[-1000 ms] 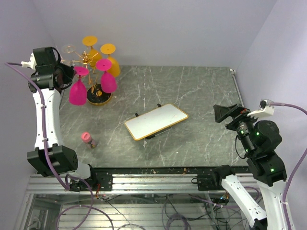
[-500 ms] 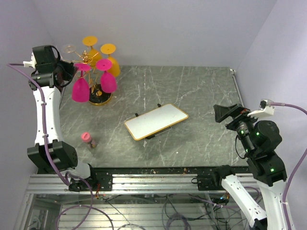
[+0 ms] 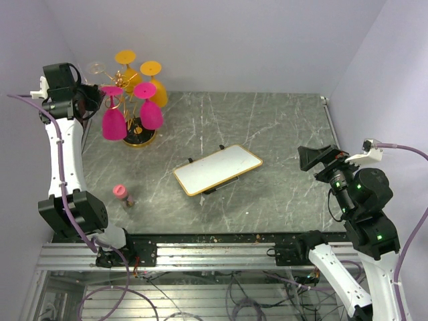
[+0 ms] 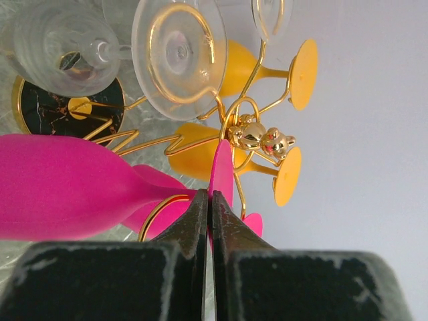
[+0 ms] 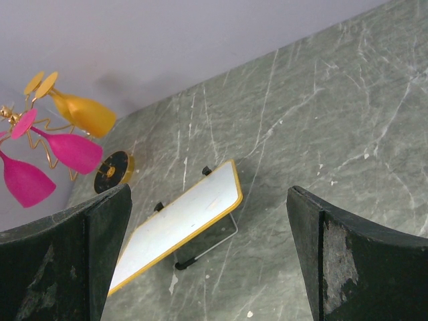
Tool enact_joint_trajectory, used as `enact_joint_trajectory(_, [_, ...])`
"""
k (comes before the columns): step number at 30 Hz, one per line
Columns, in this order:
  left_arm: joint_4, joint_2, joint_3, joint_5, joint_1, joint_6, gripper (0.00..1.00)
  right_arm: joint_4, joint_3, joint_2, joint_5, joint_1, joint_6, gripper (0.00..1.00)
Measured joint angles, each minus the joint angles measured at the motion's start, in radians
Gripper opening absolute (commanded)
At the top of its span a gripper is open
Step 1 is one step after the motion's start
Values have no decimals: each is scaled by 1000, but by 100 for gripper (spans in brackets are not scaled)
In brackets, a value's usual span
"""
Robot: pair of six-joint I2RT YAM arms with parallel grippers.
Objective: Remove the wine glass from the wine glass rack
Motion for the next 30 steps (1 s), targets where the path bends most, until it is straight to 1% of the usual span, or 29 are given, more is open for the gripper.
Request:
enact_joint_trajectory(9, [-21,-5,1,-23,32,-41,7,-4,0,0,0,0,13,100])
enact_joint_trajectory(15, [-41,-47,1,-49,51,-64,7,-4,0,3,0,0,16,100])
enact_joint_trajectory(20, [-91,-65,29,-88,59,-64,7,-5,0,9,-2,0,25,99])
enact_joint_trajectory(23, [-128,-124,6,-140,68,-69,7,-5,0,13,-10,0,31,99])
enact_joint_trajectory(30, [-243,-350,6,-332,83,-88,7,3,0,30,-48,0,39,99])
